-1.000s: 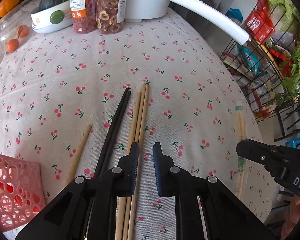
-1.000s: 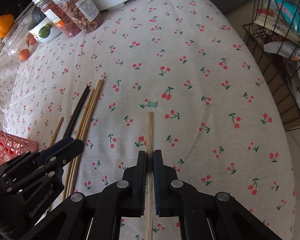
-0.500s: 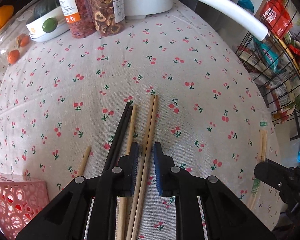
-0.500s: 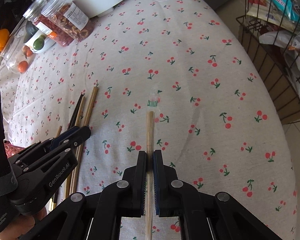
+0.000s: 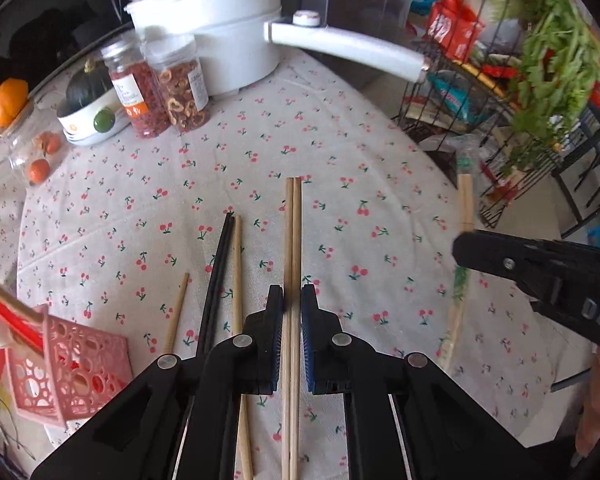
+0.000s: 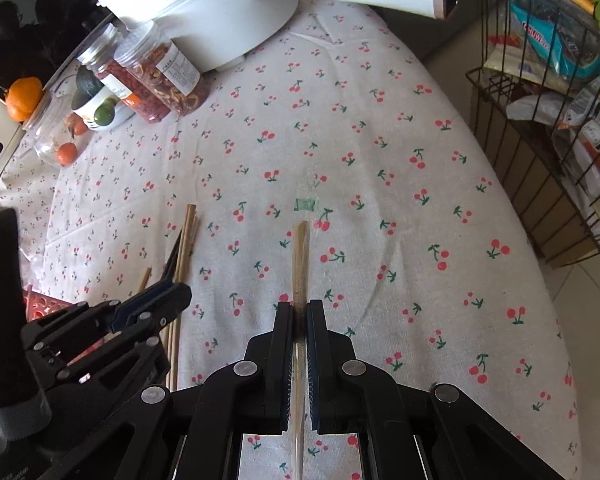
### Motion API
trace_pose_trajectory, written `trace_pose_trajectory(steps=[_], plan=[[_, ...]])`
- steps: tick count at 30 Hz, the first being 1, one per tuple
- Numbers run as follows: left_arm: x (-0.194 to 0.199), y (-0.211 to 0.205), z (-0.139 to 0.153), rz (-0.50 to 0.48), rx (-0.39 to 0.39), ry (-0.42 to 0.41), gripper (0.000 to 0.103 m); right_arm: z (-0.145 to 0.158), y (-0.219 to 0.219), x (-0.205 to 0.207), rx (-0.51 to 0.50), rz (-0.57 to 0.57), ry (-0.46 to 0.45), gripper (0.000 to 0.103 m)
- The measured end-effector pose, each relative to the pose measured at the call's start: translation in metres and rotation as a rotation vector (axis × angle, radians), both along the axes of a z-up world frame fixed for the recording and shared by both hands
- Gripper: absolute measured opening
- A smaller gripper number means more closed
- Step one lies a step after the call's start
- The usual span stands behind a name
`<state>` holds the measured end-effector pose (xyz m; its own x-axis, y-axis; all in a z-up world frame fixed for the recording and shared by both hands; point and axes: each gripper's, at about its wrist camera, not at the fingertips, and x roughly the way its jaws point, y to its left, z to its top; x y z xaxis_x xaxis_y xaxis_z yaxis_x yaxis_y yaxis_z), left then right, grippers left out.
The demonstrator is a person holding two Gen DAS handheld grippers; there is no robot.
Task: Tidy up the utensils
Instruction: 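Close the left tool on a wooden chopstick while the right tool holds its chopstick, then lower the left tool's wooden chopstick into the pink basket and open it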
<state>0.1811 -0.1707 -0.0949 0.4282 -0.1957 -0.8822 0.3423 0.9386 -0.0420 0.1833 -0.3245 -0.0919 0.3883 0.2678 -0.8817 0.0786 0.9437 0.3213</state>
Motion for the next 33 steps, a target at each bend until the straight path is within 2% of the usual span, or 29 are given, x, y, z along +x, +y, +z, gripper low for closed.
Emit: trace_pose_trajectory(steps=[6,13,22,26,33], plan=[[-0.060,0.027,0.049,-0.057,-0.050,-0.144,0.009,0.025,0.010,-0.022,0.014,0.002,-0.072,0.003],[-0.109,0.081,0.091,-0.030,-0.141,-0.276,0.009,0.055,0.037,-0.048,0.011,0.025,-0.174,0.003],[-0.132,0.139,0.135,0.053,-0.279,-0.444,0.009,0.090,0.065,-0.065,-0.020,0.029,-0.310,0.003],[-0.137,0.158,0.144,0.087,-0.320,-0.476,0.009,0.100,0.071,-0.070,-0.017,0.022,-0.351,0.003],[-0.141,0.198,0.149,0.191,-0.347,-0.537,0.009,0.113,0.085,-0.075,0.014,0.012,-0.402,0.003]])
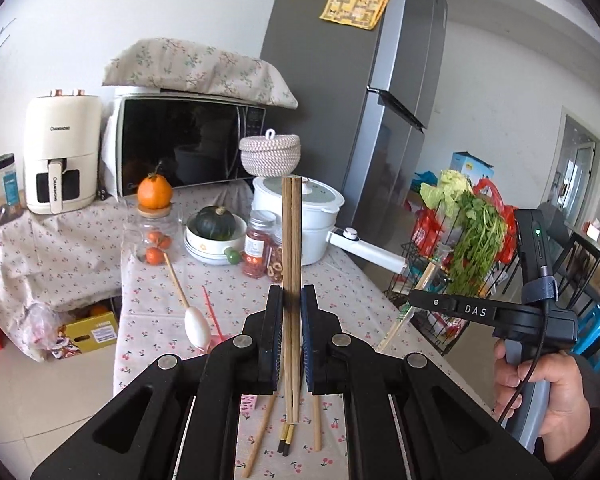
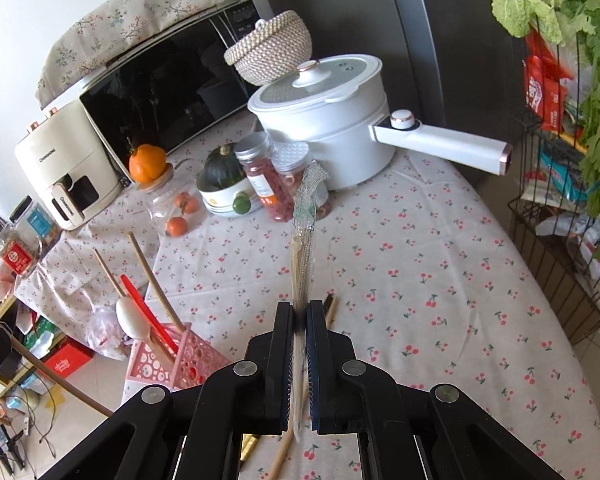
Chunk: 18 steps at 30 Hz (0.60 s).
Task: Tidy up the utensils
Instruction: 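Lower the left tool's wooden chopstick into the pink basket and open it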
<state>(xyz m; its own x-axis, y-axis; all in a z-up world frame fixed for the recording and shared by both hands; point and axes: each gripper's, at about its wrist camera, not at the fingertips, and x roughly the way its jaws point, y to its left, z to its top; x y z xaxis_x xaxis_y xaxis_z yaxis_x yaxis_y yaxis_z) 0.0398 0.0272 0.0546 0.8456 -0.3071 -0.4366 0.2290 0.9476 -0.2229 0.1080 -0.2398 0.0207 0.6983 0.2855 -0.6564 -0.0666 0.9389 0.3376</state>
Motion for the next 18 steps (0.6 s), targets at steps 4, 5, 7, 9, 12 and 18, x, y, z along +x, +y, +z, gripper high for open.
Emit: trace_pose_trajectory(steps=[4,5,7,9,12,18], plan=[[0.005,0.025,0.003,0.081,-0.054,-0.046,0.009,0.004,0.018,0.003,0.015,0.028,-0.023,0.003],[0.005,0.030,0.005,0.101,-0.063,-0.063,0.009,0.005,0.023,0.005,0.018,0.035,-0.029,0.003],[0.007,0.036,0.007,0.135,-0.053,-0.100,0.009,0.005,0.034,0.007,0.029,0.052,-0.040,0.003],[0.010,0.036,0.007,0.166,-0.012,-0.136,0.009,0.004,0.043,0.009,0.038,0.068,-0.049,0.003],[0.020,0.035,0.002,0.176,0.026,-0.168,0.009,0.002,0.055,0.014,0.040,0.083,-0.066,0.003],[0.055,0.027,-0.025,0.154,0.076,-0.051,0.009,-0.003,0.063,0.024,0.067,0.094,-0.089,0.003]])
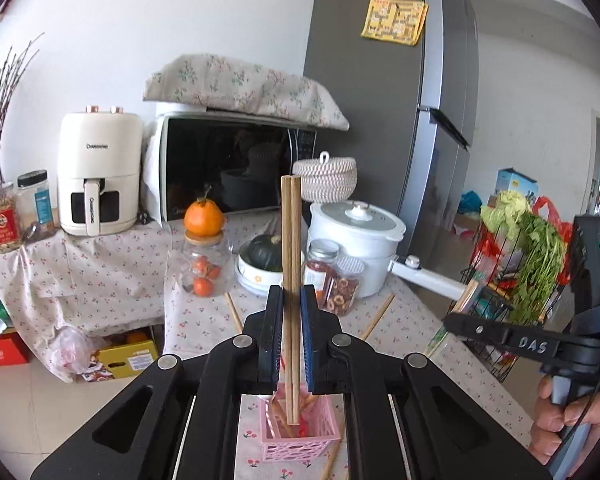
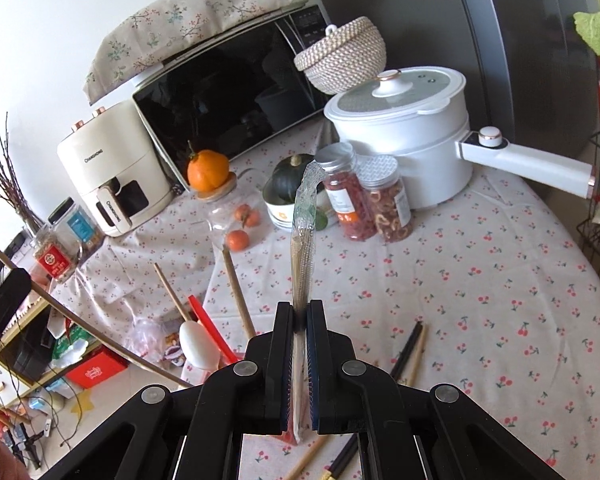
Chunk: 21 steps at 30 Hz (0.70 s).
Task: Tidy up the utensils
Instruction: 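Lower the left tool's wooden chopstick into the pink basket and open it, then lower the right tool's wooden chopstick into the pink basket and open it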
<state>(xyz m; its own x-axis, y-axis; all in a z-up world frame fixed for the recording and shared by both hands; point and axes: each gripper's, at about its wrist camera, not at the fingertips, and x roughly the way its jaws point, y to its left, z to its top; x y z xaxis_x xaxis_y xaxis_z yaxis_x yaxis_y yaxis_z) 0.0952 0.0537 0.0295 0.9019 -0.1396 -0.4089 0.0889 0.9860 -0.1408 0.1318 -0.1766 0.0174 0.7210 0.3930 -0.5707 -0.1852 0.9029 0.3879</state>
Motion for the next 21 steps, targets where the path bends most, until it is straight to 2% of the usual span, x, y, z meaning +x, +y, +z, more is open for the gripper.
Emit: trace_pose_trajectory(steps=[3,9,10,11,13,18,21], plan=[[0.018,0.000,-0.022,-0.003,-0.020,0.093,0.009,0.000,0.002,0.003,0.017,0.000,-0.010,0.003],[0.040,-0.002,-0.051,-0.035,-0.041,0.177,0.012,0.002,0.006,0.001,0.033,0.005,-0.032,0.003],[0.040,-0.003,-0.052,-0.038,-0.048,0.194,0.021,0.002,0.007,0.000,0.031,0.007,-0.036,0.003],[0.039,-0.003,-0.053,-0.039,-0.052,0.206,0.038,0.003,0.008,-0.001,0.031,0.009,-0.040,0.003],[0.035,0.000,-0.052,-0.032,-0.061,0.215,0.055,0.004,0.008,-0.002,0.036,0.014,-0.049,0.003],[0.019,0.014,-0.055,-0.014,-0.091,0.277,0.066,0.011,0.008,-0.007,0.041,0.038,-0.086,0.003],[0.011,0.027,-0.065,0.037,-0.091,0.358,0.072,0.015,0.009,-0.010,0.046,0.050,-0.106,0.003]])
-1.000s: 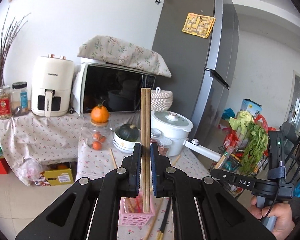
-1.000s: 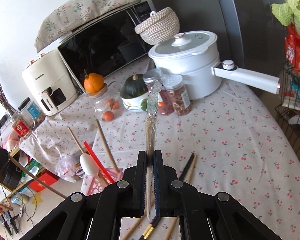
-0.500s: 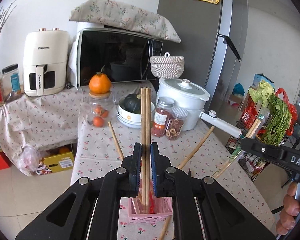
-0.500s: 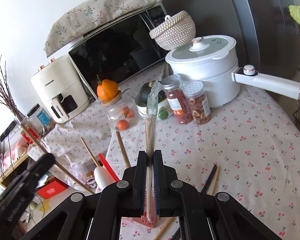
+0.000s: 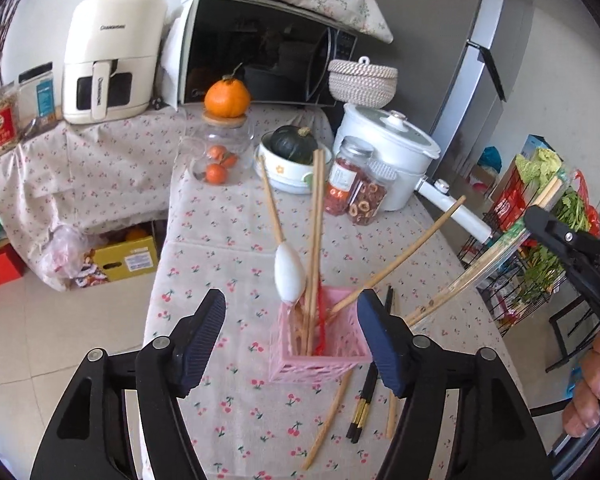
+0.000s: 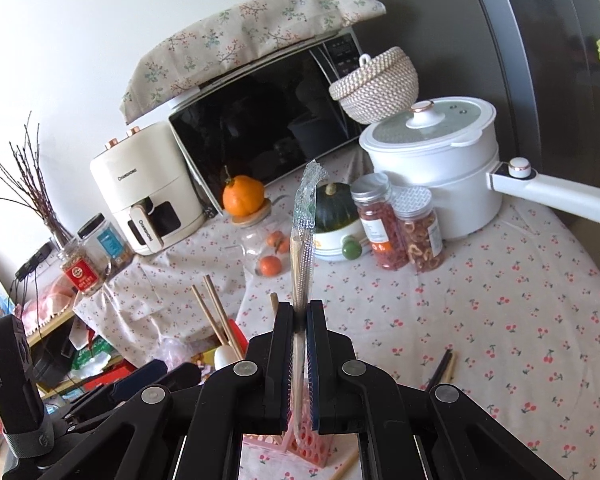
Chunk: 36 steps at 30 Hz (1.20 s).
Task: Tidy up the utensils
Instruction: 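Lower the right tool's wooden chopstick into the pink basket and open it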
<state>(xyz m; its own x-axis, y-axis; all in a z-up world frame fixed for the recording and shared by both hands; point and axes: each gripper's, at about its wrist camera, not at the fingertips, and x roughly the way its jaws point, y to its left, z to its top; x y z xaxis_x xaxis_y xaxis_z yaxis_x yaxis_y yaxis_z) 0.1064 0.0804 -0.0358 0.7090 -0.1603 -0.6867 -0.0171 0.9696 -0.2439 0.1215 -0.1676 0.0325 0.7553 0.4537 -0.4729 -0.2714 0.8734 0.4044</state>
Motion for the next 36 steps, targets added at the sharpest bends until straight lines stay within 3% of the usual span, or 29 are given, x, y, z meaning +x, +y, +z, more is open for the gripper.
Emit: trace_pose_trajectory(steps=[5,13,24,27,29,31,36], plan=[[-0.007,0.025,-0.019,0.028,-0.093,0.115,0.072,0.004,0.006,-0.005,0.020,0.017,-0.031,0.003],[-0.017,0.030,-0.031,0.002,-0.034,0.167,0.072,0.006,0.038,-0.007,-0.046,0.058,-0.098,0.004],[-0.019,0.020,-0.037,-0.042,0.042,0.188,0.072,-0.029,0.075,0.016,-0.214,0.056,-0.057,0.006],[-0.022,0.015,-0.034,-0.054,0.063,0.180,0.073,-0.036,0.072,0.021,-0.183,0.065,-0.008,0.021],[-0.023,0.013,-0.033,-0.062,0.065,0.177,0.075,-0.033,0.064,0.020,-0.134,0.074,0.013,0.041],[-0.025,0.010,-0.033,-0.071,0.071,0.175,0.077,-0.028,0.056,0.015,-0.093,0.081,0.006,0.051],[-0.030,-0.001,-0.035,-0.095,0.096,0.179,0.077,-0.015,0.039,0.002,-0.099,0.067,-0.032,0.064]])
